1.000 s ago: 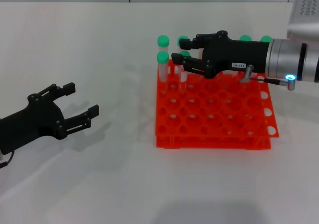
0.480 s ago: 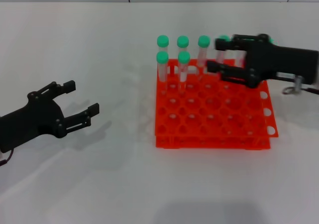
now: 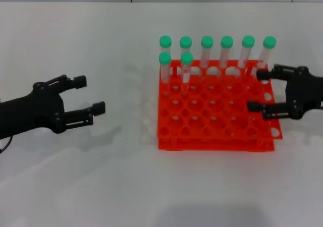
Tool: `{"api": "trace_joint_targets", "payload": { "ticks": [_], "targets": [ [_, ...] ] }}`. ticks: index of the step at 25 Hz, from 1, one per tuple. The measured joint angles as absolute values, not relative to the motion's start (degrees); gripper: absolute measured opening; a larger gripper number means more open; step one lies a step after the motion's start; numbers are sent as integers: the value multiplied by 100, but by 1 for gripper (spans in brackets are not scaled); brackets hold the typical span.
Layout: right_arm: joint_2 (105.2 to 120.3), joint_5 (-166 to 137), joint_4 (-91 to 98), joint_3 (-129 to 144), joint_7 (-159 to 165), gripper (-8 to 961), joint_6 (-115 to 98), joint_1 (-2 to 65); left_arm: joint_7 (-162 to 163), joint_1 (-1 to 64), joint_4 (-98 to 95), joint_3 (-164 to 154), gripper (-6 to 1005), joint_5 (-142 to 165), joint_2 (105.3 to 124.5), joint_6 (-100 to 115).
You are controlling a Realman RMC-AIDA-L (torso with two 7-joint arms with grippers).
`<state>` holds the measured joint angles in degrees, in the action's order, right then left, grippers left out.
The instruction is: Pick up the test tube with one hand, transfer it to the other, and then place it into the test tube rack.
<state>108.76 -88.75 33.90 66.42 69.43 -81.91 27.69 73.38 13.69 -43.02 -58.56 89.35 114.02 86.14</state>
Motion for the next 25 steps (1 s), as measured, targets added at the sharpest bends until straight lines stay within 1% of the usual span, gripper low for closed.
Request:
{"api": "trace_joint_targets", "payload": {
  "ticks": [2,5,9,16,25],
  "targets": [
    [10871,-9071,3372,6640,6943,779,-8229,2766,7502,1533,-4261,-5856,864,9132,11296,8815],
    [10863,-9343,3343,6639,6943,885,-8339,2778,7736,1779,-4256,-5853,865,9470,11203,9016],
    [10854,-9471,3321,6636,6934,876,-8419,2777,7925,2094,-4210,-5836,865,9862,11052,9314],
    [10855,-9494,3321,6638,6931,874,-8442,2748,7956,2297,-4210,-5652,865,10239,11020,9575],
    [10861,-9504,3322,6655,6945,874,-8442,2743,7969,2335,-4213,-5643,865,10316,11015,9550]
  ]
}}
